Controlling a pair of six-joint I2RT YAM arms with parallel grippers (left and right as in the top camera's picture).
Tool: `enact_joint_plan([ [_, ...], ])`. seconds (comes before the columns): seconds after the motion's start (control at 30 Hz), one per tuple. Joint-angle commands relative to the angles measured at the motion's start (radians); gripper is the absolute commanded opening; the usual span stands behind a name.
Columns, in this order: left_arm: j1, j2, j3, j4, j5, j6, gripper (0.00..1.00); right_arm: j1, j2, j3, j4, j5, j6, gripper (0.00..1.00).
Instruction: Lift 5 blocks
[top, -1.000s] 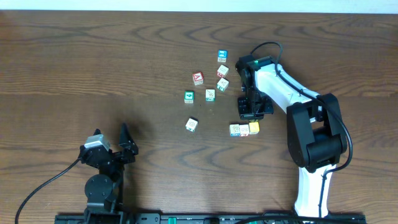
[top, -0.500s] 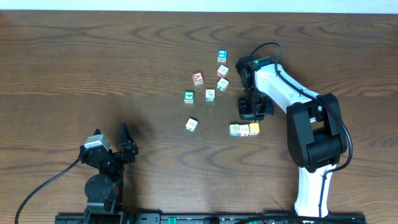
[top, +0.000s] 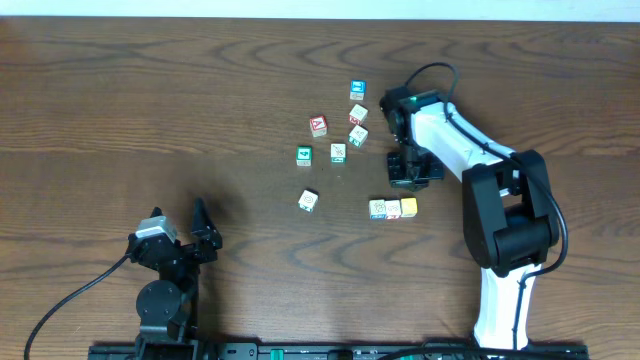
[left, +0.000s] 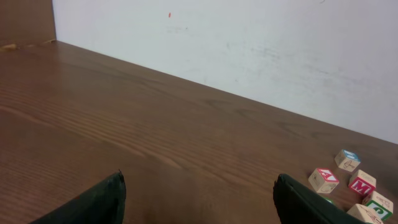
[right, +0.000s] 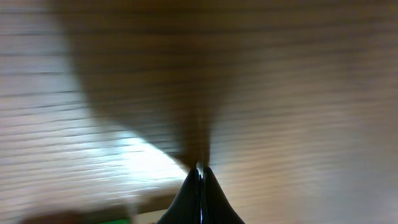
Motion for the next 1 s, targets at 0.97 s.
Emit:
enact_joint_plan([
  [0.97, 0.005, -0.004, -0.018, -0.042, -0.006, -0.002, 0.77, -0.047, 0.016, -0.006, -0.132, -0.116, -0.028, 0.01],
])
